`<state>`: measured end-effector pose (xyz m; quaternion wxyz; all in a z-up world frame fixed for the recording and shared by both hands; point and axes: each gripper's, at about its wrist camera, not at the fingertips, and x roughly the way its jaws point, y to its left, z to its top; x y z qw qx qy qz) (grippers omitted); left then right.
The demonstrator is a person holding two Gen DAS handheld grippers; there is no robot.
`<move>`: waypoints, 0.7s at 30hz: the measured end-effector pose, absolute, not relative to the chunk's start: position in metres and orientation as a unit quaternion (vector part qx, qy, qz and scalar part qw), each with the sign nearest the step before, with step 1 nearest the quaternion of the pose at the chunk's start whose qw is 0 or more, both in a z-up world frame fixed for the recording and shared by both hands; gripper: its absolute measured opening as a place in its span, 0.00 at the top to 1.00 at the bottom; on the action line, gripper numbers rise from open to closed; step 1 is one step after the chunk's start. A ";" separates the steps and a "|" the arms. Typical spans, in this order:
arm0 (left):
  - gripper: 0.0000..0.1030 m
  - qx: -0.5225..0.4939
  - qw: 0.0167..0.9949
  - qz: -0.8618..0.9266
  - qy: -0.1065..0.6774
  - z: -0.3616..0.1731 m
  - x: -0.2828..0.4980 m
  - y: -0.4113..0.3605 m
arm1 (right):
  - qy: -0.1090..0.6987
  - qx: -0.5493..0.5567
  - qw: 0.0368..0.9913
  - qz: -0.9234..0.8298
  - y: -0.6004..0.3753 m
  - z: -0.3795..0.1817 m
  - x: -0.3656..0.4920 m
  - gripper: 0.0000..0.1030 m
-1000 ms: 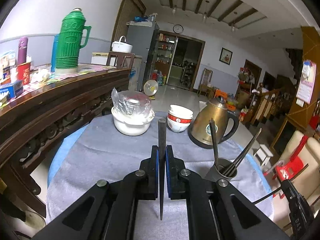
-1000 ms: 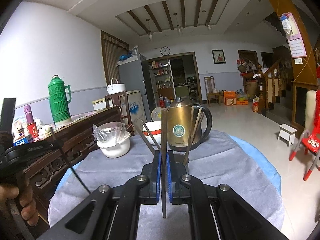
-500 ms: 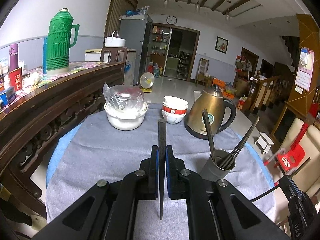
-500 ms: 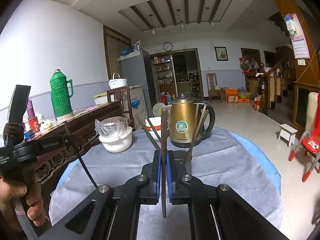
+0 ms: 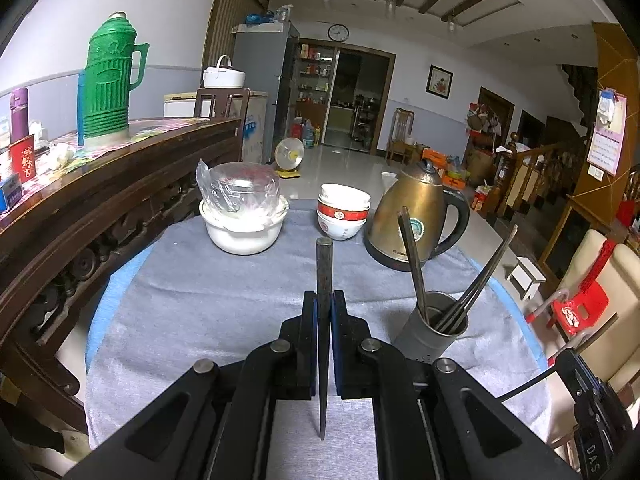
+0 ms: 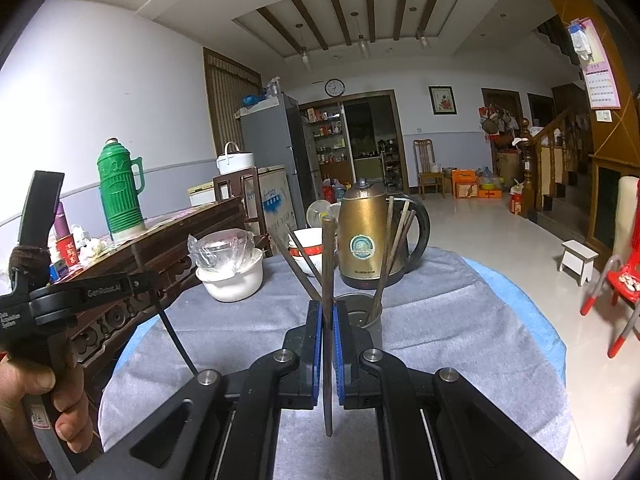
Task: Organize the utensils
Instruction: 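Hold both chopsticks above the holder cup and lower them into it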
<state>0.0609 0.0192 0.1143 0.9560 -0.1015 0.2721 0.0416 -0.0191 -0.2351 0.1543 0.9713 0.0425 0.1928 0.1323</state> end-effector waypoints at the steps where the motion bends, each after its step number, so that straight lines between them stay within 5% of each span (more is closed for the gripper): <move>1: 0.94 -0.106 0.956 0.038 0.271 0.116 0.060 0.020 | 0.192 0.043 0.971 0.132 -0.235 0.155 -0.020 0.94; 21: 0.94 -0.140 0.962 0.008 0.234 0.148 0.061 0.027 | 0.173 0.049 0.975 0.133 -0.244 0.172 -0.018 0.94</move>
